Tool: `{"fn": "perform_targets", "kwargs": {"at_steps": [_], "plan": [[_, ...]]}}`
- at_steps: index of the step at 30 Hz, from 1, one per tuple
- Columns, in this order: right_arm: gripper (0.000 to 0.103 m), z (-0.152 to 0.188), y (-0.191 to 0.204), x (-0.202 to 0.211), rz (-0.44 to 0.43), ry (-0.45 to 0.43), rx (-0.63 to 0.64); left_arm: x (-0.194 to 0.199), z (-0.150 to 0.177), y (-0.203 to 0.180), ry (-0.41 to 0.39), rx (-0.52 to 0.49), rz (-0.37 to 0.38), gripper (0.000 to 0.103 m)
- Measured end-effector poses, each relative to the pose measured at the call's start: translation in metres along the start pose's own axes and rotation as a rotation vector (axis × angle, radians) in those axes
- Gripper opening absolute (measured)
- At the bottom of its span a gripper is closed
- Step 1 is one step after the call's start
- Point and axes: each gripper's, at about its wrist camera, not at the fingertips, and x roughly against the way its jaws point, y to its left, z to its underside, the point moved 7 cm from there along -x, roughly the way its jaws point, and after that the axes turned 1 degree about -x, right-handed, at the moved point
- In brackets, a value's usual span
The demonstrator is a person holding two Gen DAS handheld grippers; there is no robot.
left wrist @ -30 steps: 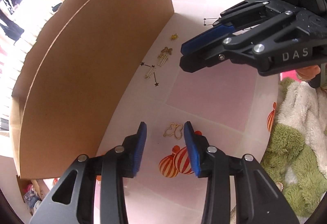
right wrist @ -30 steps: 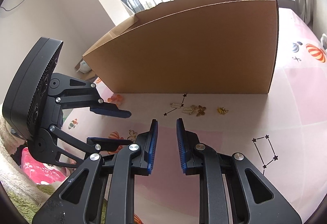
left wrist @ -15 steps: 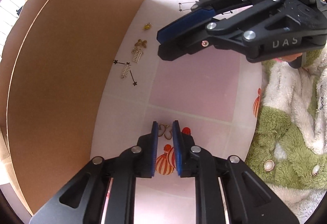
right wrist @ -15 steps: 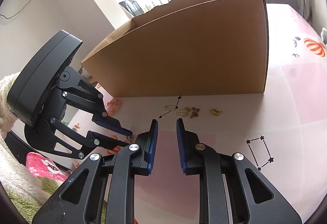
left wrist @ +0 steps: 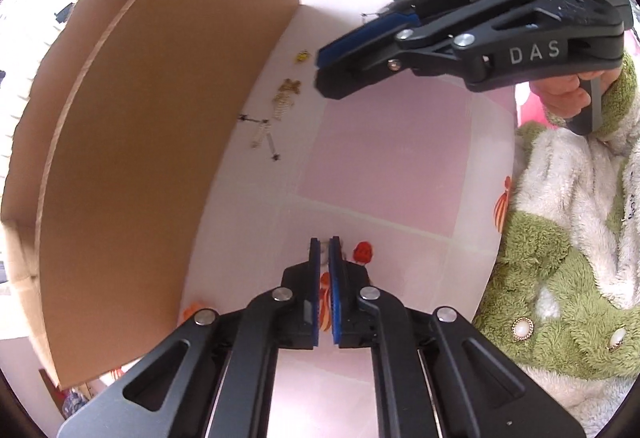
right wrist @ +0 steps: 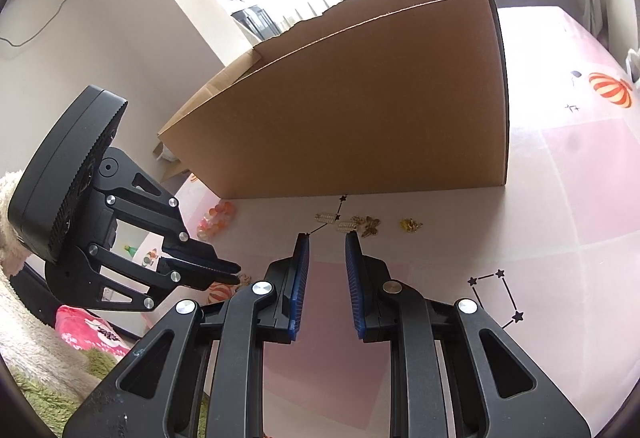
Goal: Organize jewelry
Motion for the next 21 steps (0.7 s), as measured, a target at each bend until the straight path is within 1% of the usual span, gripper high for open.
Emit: {"fn": "perform_targets", "kwargs": {"at_steps": [1, 2, 3, 5, 7, 8, 13, 16, 17, 20, 21], "plan": [[0.02, 0.0, 0.0, 0.0, -0.001, -0.001, -0.001, -0.001, 0.001, 0.001, 0.007, 0.016, 0.004, 0.009], [0.02, 0.0, 0.001, 0.0, -0.004, -0.002, -0.002, -0.002, 0.002, 0.002, 0.011, 0.03, 0.006, 0.016], [0.02, -0.001, 0.002, -0.001, -0.005, -0.003, -0.005, -0.004, 0.003, 0.003, 0.013, 0.039, 0.001, 0.021], [0.02, 0.0, 0.002, -0.001, -0.009, -0.002, -0.005, -0.011, 0.01, 0.005, 0.029, 0.05, 0.001, 0.022], [0.02, 0.001, 0.002, 0.0, -0.012, -0.003, -0.004, -0.014, 0.007, 0.006, 0.034, 0.066, 0.008, 0.023], [0.02, 0.001, 0.002, 0.001, -0.014, -0.003, -0.004, -0.017, 0.007, 0.007, 0.034, 0.075, 0.016, 0.024], [0.02, 0.0, -0.002, 0.003, -0.014, -0.008, -0.011, -0.024, 0.007, 0.015, 0.042, 0.13, 0.065, 0.024], [0.02, 0.0, -0.003, 0.005, -0.023, -0.013, -0.021, -0.029, 0.006, 0.014, 0.046, 0.137, 0.059, 0.024], [0.02, 0.0, -0.004, 0.005, -0.025, -0.014, -0.024, -0.023, 0.01, 0.028, 0.045, 0.132, 0.056, 0.024], [0.02, 0.0, -0.005, 0.006, -0.029, -0.019, -0.027, -0.023, 0.01, 0.025, 0.058, 0.129, 0.046, 0.024], [0.02, 0.0, -0.006, 0.007, -0.033, -0.022, -0.029, -0.029, 0.012, 0.021, 0.064, 0.13, 0.046, 0.023]]}}
